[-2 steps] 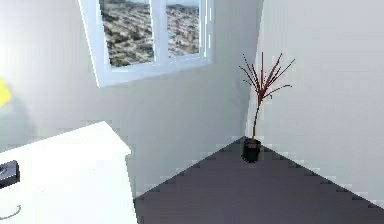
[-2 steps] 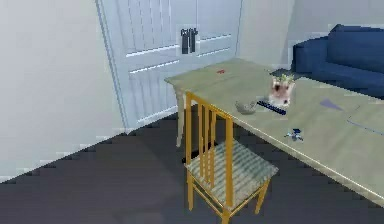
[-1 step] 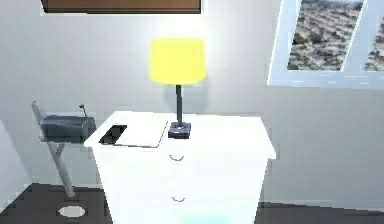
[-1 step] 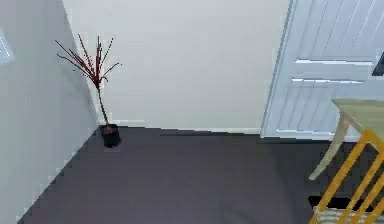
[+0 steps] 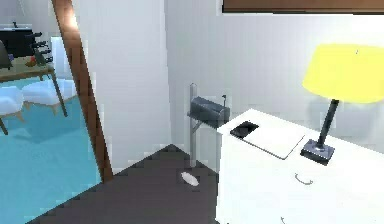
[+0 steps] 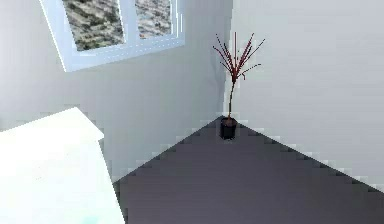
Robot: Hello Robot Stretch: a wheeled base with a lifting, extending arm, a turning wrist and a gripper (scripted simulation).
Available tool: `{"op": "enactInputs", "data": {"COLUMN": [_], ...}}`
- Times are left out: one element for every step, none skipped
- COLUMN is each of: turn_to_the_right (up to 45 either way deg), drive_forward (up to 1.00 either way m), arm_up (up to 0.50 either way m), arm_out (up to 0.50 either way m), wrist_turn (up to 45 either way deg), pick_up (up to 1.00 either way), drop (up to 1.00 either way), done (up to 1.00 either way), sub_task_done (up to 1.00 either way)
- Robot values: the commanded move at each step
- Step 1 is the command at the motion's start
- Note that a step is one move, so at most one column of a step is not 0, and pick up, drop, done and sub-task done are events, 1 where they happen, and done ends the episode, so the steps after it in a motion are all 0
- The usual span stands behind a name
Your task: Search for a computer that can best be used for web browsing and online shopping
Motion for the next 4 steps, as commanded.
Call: {"op": "enactInputs", "data": {"turn_to_the_right": [0.0, 45.0, 45.0, 45.0], "drive_forward": [0.2, 0.0, 0.0, 0.0], "arm_up": [0.0, 0.0, 0.0, 0.0], "arm_out": [0.0, 0.0, 0.0, 0.0], "wrist_turn": [0.0, 0.0, 0.0, 0.0], "pick_up": [0.0, 0.0, 0.0, 0.0], "drop": [0.0, 0.0, 0.0, 0.0], "done": [0.0, 0.0, 0.0, 0.0], "sub_task_done": [0.0, 0.0, 0.0, 0.0]}}
